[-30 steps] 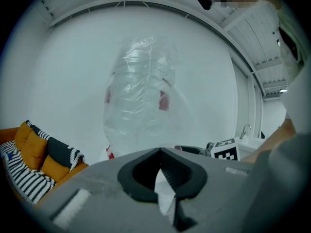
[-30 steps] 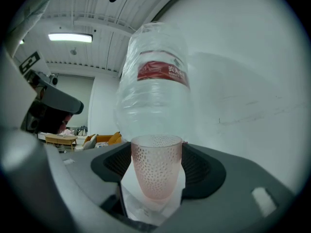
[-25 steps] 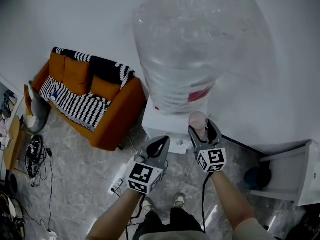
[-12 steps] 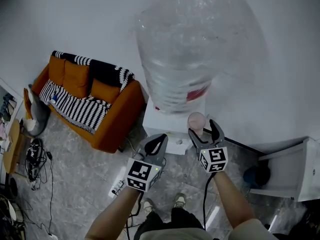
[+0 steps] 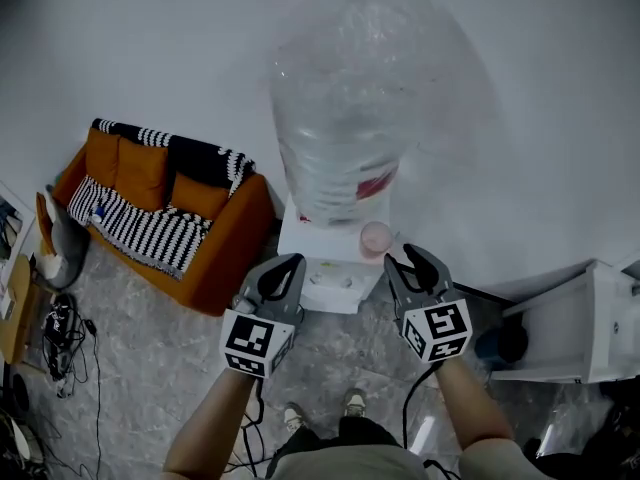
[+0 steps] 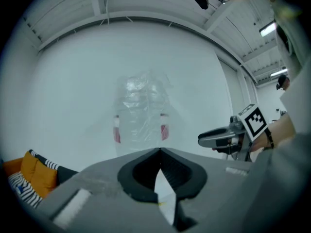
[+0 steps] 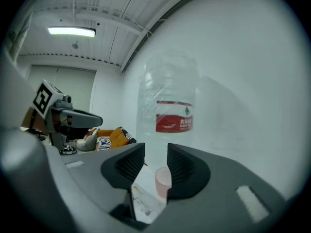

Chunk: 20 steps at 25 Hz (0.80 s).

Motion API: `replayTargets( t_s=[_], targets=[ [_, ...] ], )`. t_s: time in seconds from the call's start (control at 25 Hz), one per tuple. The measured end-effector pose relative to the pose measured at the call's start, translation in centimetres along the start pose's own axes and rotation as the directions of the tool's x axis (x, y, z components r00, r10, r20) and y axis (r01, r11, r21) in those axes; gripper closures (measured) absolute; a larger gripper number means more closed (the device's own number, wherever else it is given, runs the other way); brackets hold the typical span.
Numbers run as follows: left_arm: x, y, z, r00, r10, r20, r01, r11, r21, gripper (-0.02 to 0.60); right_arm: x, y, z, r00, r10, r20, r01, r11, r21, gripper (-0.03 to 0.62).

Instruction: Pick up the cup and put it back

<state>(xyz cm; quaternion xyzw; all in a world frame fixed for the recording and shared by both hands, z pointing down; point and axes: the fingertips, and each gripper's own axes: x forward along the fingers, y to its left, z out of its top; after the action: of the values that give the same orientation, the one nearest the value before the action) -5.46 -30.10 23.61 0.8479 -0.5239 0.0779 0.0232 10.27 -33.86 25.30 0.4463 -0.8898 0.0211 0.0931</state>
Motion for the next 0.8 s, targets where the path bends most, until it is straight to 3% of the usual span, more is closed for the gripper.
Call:
replayTargets(
  t_s=[0.36, 0.56, 0.8],
  targets=[
    [-6.4, -1.1, 5.3, 0.997, 0.002, 0.077, -0.013, 0.989, 0.148, 0.579, -6.3, 5.9, 6.8, 0.993, 0.112, 0.027, -0.113, 0.994, 0.003, 0.508],
    [-10.7, -2.1, 7.1, 0.993, 0.024, 0.114, -0.031, 0.998, 0.057, 0.58, -8.8, 8.8, 9.2, 0.988, 0.156, 0.026, -0.154, 0.987, -0.049, 0.553],
    [-15.2, -3.1, 7.2, 0.994, 0.035, 0.107, -0.04, 0.998, 0.049, 0.58, -11.9, 11.8, 11.1, 0.981, 0.181, 0.065, -0.179, 0.983, -0.029, 0.57]
  ],
)
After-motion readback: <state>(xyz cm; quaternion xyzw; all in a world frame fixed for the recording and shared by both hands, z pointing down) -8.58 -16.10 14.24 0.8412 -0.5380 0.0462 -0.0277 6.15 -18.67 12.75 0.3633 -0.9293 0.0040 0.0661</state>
